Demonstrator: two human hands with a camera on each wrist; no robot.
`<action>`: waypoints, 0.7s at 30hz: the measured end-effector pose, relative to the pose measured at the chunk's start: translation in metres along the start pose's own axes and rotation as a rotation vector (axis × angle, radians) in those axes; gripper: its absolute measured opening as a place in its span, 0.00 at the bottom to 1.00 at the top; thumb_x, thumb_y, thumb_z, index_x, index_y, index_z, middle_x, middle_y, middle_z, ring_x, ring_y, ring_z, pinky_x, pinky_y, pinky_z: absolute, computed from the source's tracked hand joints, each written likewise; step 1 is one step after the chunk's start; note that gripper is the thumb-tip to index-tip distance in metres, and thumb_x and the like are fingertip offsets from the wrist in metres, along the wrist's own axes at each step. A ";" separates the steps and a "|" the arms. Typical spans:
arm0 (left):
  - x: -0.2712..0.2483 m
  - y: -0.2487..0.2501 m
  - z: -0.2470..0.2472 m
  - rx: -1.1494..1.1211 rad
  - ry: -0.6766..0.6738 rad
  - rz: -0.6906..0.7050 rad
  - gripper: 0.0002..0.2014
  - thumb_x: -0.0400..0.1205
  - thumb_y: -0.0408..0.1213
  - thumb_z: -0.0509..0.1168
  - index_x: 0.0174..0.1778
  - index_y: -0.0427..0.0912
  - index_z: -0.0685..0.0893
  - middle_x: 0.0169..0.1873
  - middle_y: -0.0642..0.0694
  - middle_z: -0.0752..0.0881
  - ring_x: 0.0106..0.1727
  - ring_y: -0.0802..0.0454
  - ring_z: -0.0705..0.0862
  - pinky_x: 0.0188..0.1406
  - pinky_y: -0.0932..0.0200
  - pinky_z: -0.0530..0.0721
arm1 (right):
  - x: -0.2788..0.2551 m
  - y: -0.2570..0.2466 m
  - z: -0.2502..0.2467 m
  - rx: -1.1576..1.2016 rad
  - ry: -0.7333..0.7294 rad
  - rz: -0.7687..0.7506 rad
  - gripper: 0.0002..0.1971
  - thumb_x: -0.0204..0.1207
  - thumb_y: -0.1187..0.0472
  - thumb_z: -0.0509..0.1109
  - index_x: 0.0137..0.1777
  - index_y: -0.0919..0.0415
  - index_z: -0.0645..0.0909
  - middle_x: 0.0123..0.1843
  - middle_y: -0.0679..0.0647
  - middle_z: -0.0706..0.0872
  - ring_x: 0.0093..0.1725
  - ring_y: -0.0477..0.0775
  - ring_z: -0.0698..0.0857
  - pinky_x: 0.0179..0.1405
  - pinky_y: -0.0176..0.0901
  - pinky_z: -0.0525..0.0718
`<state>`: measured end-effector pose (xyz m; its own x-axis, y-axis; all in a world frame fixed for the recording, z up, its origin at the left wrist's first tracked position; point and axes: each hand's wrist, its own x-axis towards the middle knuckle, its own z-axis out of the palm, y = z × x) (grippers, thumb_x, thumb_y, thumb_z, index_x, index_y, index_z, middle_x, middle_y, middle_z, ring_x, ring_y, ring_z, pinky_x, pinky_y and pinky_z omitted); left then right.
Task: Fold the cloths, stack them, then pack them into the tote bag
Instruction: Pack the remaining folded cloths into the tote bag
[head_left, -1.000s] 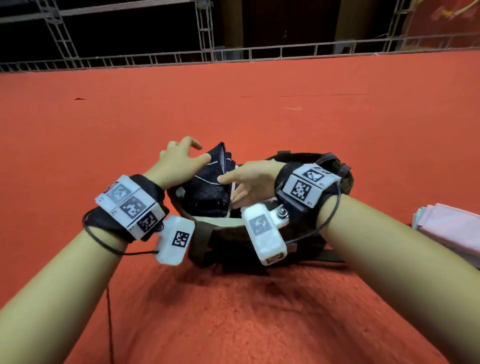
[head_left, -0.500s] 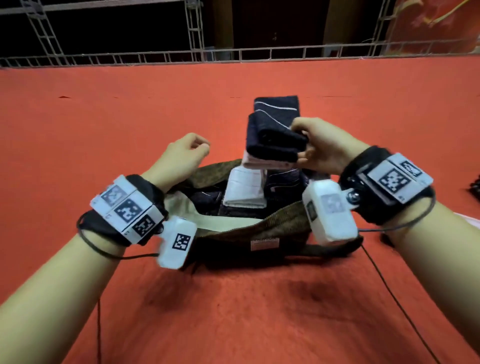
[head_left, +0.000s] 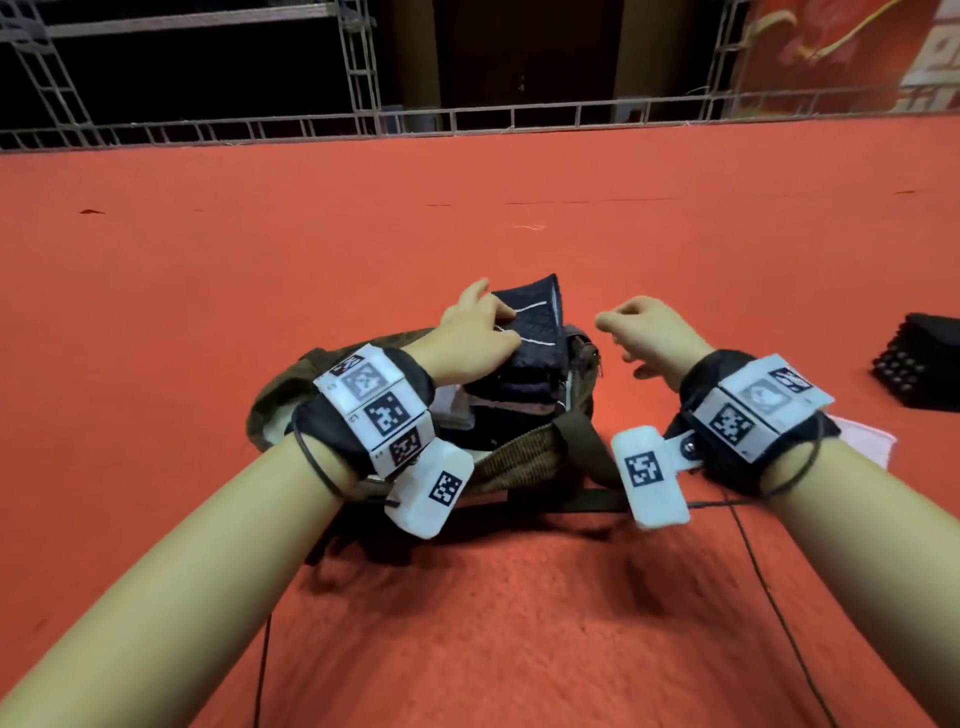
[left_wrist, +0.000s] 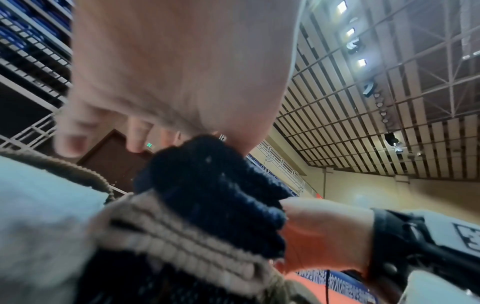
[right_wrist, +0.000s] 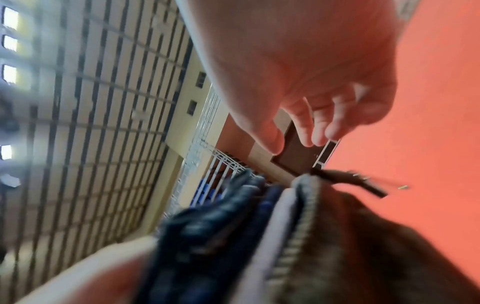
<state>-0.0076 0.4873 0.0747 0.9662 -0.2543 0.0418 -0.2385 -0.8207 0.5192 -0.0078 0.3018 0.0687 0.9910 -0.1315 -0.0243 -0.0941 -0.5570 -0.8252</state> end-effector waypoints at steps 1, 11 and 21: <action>0.000 0.004 -0.001 -0.022 0.010 0.022 0.20 0.82 0.31 0.56 0.71 0.38 0.70 0.82 0.42 0.52 0.83 0.46 0.53 0.78 0.57 0.55 | 0.003 0.004 0.002 -0.058 -0.019 -0.005 0.08 0.80 0.55 0.61 0.47 0.60 0.75 0.31 0.53 0.73 0.28 0.51 0.73 0.27 0.37 0.74; -0.009 0.026 0.003 0.137 -0.226 0.082 0.25 0.87 0.47 0.52 0.81 0.50 0.60 0.82 0.48 0.57 0.83 0.48 0.46 0.77 0.58 0.46 | 0.032 0.006 0.008 -0.198 0.084 -0.117 0.08 0.74 0.66 0.66 0.38 0.67 0.85 0.33 0.64 0.87 0.23 0.54 0.82 0.23 0.41 0.85; 0.020 0.026 0.022 0.378 -0.277 -0.120 0.32 0.86 0.59 0.40 0.84 0.46 0.46 0.83 0.42 0.46 0.84 0.42 0.43 0.82 0.48 0.44 | 0.028 -0.007 -0.013 -0.001 0.218 -0.161 0.10 0.76 0.62 0.65 0.55 0.64 0.76 0.34 0.52 0.77 0.26 0.51 0.78 0.22 0.45 0.80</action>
<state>0.0036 0.4498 0.0703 0.9389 -0.2314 -0.2549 -0.1956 -0.9679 0.1580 0.0189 0.2908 0.0811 0.9496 -0.2144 0.2288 0.0624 -0.5859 -0.8080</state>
